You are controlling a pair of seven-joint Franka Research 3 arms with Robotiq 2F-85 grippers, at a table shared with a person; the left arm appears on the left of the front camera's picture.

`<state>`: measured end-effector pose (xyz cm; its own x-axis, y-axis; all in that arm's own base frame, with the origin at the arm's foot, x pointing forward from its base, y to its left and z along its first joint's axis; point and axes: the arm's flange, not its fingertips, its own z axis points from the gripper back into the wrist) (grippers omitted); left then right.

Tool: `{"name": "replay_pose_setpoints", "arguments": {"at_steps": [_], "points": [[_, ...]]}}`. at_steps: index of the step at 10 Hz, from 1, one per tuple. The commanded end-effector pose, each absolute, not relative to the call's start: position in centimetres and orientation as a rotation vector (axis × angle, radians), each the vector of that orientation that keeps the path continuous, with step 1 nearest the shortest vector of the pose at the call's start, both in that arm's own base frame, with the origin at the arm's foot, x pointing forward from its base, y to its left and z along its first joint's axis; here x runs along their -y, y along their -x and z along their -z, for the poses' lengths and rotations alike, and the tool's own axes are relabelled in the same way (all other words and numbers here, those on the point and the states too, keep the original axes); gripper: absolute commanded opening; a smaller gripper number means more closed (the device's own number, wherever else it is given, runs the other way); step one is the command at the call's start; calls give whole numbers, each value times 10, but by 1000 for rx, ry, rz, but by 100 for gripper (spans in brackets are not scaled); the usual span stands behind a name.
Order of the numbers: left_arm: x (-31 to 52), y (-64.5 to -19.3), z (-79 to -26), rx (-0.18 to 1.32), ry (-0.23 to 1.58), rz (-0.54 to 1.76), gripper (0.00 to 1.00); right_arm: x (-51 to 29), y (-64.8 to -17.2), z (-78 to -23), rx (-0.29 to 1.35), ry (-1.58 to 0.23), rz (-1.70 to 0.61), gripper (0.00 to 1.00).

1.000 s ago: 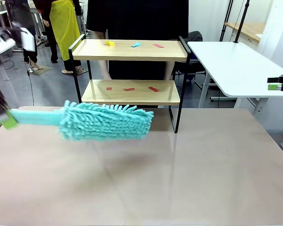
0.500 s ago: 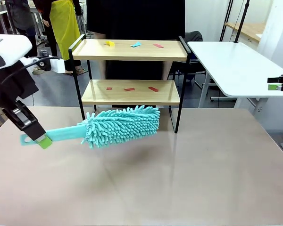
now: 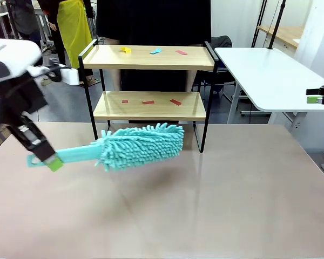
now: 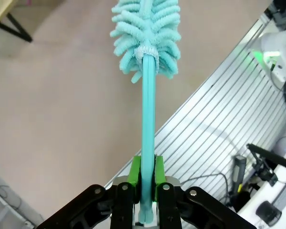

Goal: Clean the shelf.
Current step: Clean the specific section of the Shelf indicated by the human with the Duster.

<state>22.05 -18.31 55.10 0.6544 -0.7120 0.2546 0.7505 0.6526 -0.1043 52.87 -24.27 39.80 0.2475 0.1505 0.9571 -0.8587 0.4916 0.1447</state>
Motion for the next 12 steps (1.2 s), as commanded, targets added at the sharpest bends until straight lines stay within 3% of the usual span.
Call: {"name": "replay_pose_setpoints", "arguments": {"at_steps": [1, 5, 8, 12], "points": [[231, -220, -513, 235, 265, 773, 14, 241, -528, -400, 1110, -788, -797, 100], [272, -223, -458, 376, 299, 500, 14, 241, -528, -400, 1110, -788, -797, 100], [312, -238, -434, 328, 370, 458, 14, 241, -528, -400, 1110, -788, -797, 100], [317, -243, -443, 322, 337, 470, 14, 241, -528, -400, 1110, -788, -797, 100]]}}
